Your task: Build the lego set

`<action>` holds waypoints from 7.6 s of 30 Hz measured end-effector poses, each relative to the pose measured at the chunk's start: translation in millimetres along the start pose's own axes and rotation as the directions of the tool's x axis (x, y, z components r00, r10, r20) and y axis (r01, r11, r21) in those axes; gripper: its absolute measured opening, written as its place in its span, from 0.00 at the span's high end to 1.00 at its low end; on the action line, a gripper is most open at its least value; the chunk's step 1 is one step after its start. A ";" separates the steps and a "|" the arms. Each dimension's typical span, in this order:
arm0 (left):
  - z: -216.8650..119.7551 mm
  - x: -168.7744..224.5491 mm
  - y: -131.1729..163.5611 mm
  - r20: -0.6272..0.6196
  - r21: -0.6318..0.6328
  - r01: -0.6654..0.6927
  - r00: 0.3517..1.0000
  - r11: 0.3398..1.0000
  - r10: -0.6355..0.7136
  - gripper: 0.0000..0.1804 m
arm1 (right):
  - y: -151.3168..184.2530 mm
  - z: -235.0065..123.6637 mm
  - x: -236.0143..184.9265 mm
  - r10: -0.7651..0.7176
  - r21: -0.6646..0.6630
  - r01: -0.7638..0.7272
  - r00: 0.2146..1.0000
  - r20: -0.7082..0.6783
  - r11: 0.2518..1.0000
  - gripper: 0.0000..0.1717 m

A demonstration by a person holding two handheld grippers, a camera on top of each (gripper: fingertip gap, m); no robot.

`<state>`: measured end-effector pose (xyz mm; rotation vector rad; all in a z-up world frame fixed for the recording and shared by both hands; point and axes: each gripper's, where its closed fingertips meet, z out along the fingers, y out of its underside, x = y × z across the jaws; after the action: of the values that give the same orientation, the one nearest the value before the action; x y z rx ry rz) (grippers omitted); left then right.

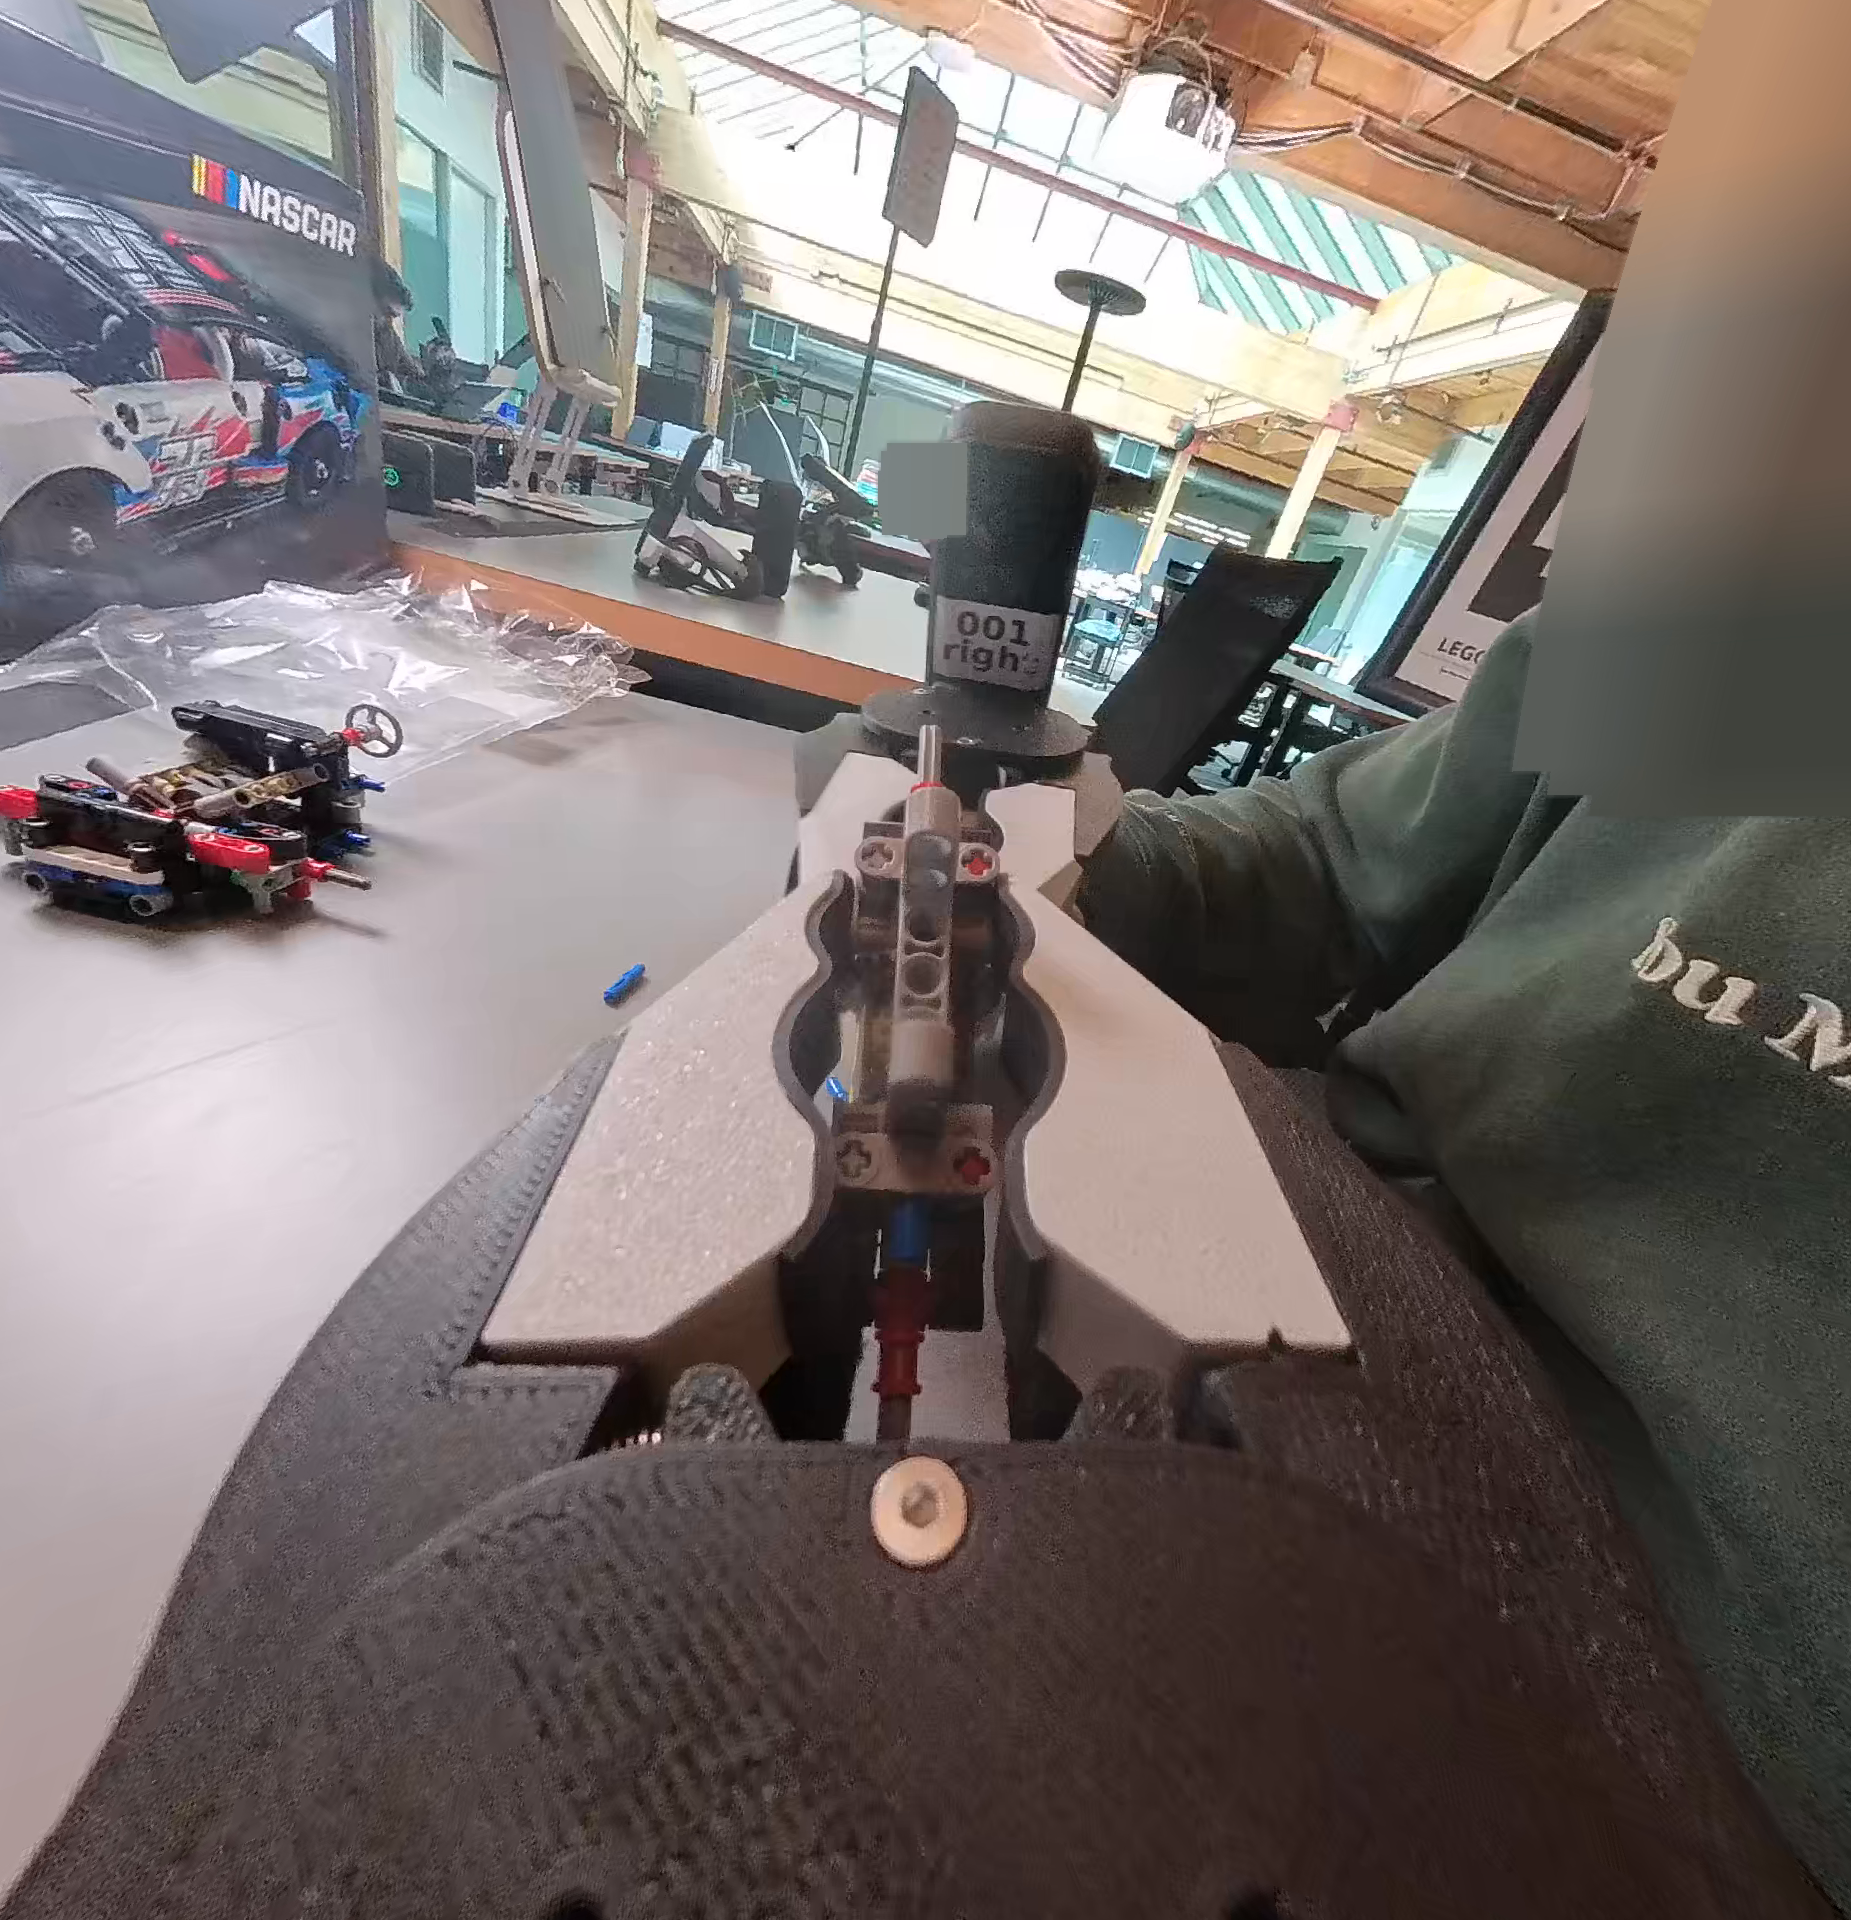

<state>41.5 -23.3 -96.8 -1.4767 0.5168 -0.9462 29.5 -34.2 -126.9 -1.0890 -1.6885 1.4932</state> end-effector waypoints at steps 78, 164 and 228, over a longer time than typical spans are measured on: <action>-44.2 -50.2 94.8 0.262 -0.710 -0.044 0.910 0.703 0.322 0.54 | 77.6 1.5 9.6 -0.355 -0.585 0.234 0.929 -0.100 0.777 1.00; -24.9 -10.9 43.5 0.013 -0.419 -0.014 1.000 0.908 0.021 0.89 | 5.8 -24.8 -27.8 -0.363 -0.140 0.369 0.929 0.065 0.919 0.98; -23.6 -24.9 70.4 0.067 -0.502 -0.173 0.969 0.847 0.237 0.97 | 31.8 -27.3 -5.7 -0.198 -0.241 0.201 0.979 0.038 0.950 0.98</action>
<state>23.7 -28.7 -172.9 -1.8805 0.8513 -0.5624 61.4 -26.0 -153.4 -0.9968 -1.9670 1.1917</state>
